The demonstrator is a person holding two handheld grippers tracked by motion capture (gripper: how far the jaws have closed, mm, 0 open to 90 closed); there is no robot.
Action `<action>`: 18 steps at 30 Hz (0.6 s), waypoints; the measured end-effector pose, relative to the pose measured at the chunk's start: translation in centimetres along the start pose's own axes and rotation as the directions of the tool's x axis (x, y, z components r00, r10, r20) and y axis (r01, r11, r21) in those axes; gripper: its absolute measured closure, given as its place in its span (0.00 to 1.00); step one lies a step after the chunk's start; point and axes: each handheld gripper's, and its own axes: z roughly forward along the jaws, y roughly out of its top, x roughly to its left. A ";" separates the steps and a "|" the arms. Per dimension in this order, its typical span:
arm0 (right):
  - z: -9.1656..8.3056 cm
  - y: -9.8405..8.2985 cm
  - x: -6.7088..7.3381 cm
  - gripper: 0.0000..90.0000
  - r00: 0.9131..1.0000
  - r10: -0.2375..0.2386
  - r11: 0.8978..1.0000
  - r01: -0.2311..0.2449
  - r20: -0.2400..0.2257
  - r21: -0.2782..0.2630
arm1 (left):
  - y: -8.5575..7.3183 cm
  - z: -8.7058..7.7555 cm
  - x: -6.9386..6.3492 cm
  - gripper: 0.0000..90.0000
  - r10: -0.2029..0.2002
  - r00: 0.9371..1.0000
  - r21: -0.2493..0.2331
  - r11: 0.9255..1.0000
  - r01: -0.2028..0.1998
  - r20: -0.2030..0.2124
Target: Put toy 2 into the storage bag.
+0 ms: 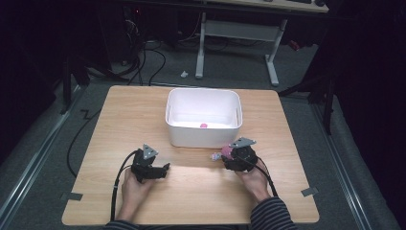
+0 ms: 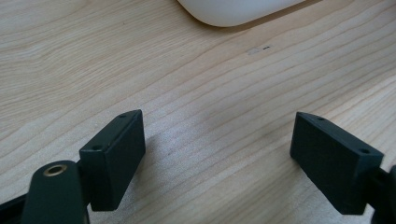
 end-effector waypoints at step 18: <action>-0.7 -0.2 0.1 0.44 0.999 -0.007 1.000 0.006 -0.032 -0.026 | 0.0 0.0 0.0 0.21 0.000 1.000 -0.001 1.000 0.000 -0.001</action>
